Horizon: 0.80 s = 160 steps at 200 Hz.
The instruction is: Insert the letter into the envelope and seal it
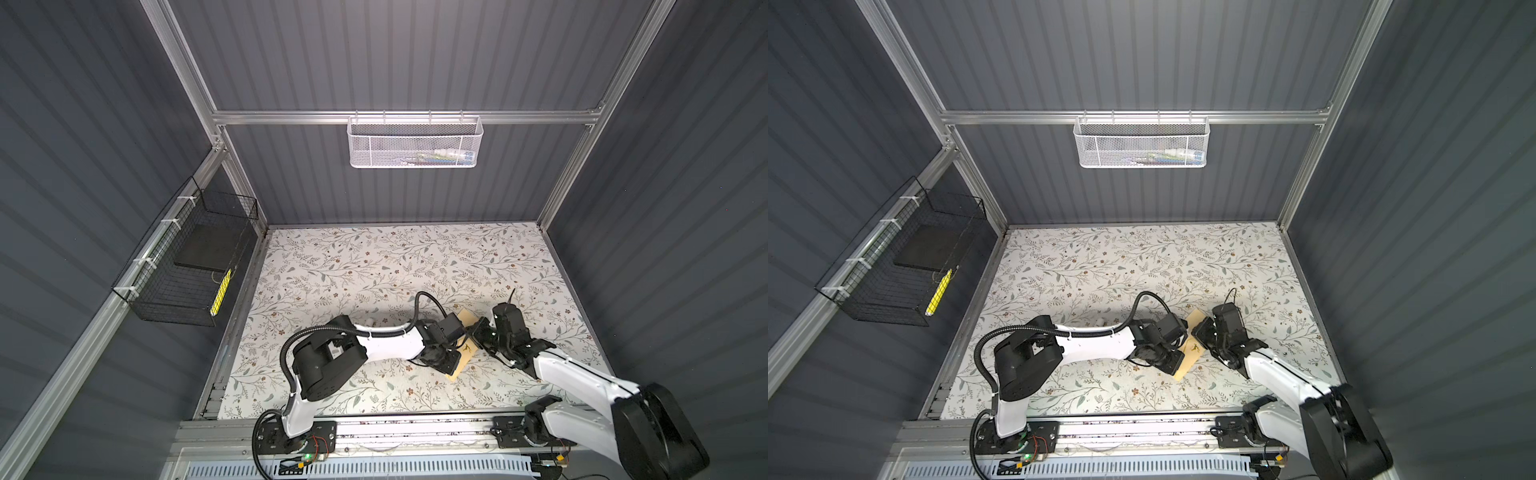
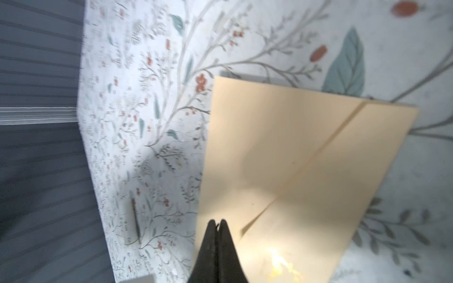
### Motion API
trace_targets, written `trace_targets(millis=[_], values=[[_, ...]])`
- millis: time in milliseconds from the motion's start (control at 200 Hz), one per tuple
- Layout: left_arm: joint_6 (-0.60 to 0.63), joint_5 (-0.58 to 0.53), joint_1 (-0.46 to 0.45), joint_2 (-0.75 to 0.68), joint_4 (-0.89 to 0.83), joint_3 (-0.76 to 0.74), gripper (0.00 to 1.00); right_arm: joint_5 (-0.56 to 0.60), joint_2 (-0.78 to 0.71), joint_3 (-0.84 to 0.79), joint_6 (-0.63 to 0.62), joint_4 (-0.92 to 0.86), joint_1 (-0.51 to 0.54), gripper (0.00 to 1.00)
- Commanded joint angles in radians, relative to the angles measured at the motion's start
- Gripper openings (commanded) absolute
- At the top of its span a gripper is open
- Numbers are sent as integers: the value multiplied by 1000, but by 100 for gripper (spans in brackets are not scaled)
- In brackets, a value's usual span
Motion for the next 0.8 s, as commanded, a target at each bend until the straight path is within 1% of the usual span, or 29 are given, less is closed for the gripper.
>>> trace_targets(millis=[0,165,250,315,385,580,700,795], values=[[-1,-11,-8,42,-47,-23,9,16,-102,21,-42,-121,-14,0],[-4,-12,-9,36,-35,-34,8,-35,-209,-7,-45,-223,-20,0],[-3,-9,-8,33,-27,-39,8,-85,-213,-61,-31,-185,-20,0],[-3,-5,-8,35,-21,-43,8,-103,-203,-100,-19,-127,-18,0],[-1,-2,-9,38,-19,-41,8,-129,-170,-138,-7,-37,-15,0],[3,-5,-9,37,-16,-45,8,-141,-19,-182,10,165,7,0],[8,-4,-9,43,-15,-43,8,-141,60,-190,22,247,21,0],[15,-11,-7,42,-21,-41,8,-121,117,-186,31,236,44,0]])
